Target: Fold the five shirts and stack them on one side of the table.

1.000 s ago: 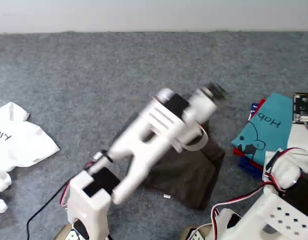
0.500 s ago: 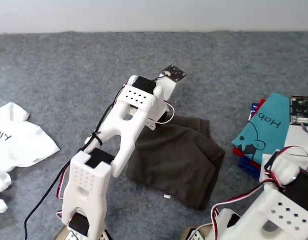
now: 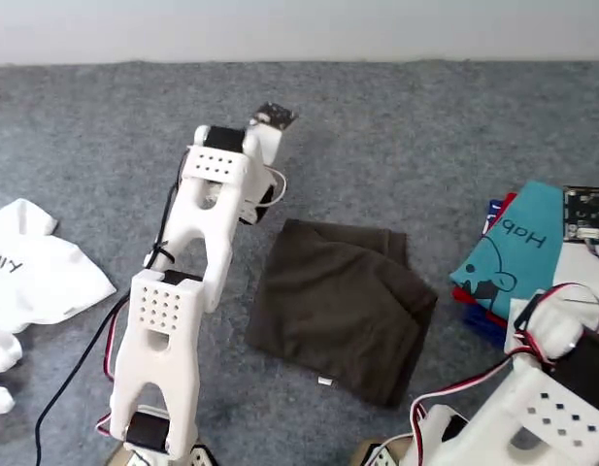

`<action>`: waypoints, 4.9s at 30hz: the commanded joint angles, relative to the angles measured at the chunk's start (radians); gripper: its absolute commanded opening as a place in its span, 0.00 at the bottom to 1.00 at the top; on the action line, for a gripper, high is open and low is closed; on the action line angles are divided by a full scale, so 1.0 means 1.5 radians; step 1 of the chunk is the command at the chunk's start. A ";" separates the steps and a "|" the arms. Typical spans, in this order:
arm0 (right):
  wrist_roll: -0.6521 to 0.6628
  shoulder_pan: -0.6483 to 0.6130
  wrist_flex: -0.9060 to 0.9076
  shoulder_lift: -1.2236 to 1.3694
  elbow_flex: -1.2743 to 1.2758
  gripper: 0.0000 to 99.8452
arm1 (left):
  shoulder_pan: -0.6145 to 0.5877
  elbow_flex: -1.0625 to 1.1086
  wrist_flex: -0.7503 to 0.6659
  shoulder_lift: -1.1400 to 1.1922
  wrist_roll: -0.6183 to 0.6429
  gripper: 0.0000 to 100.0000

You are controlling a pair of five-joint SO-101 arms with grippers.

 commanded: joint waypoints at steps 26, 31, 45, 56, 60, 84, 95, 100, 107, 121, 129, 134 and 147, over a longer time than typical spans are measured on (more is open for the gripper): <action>-0.170 -0.383 -0.291 0.330 0.204 0.09 | -0.420 0.419 0.034 -0.569 -0.079 0.01; -0.170 -0.383 -0.366 0.427 0.203 0.09 | -0.432 0.420 0.034 -0.567 -0.086 0.01; -0.193 -0.373 -0.474 0.605 0.139 0.21 | -0.428 0.421 0.033 -0.565 -0.084 0.01; -0.125 -0.374 -0.448 0.689 -0.093 0.21 | -0.431 0.421 0.034 -0.565 -0.083 0.01; -0.126 -0.379 -0.306 0.689 -0.152 0.21 | -0.431 0.421 0.034 -0.565 -0.083 0.01; 0.154 -0.345 -0.301 0.878 -0.234 0.21 | -0.429 0.498 0.013 -0.566 -0.085 0.01; 0.155 -0.336 -0.256 0.886 -0.431 0.21 | -0.429 0.498 0.013 -0.566 -0.083 0.01; 0.135 -0.362 -0.111 0.888 -0.431 0.21 | -0.429 0.498 0.013 -0.566 -0.083 0.01; 0.098 -0.373 -0.002 0.894 -0.428 0.21 | -0.428 0.498 0.012 -0.566 -0.083 0.01; 0.127 -0.356 -0.023 1.054 -0.431 0.21 | -0.428 0.498 0.014 -0.566 -0.083 0.01; 0.127 -0.360 -0.065 1.053 -0.432 0.01 | -0.429 0.498 0.014 -0.567 -0.083 0.01; 0.127 -0.362 -0.027 1.039 -0.501 0.01 | -0.429 0.498 0.014 -0.566 -0.083 0.01; 0.131 -0.450 -0.033 0.990 -0.694 0.01 | -0.429 0.498 0.014 -0.567 -0.083 0.01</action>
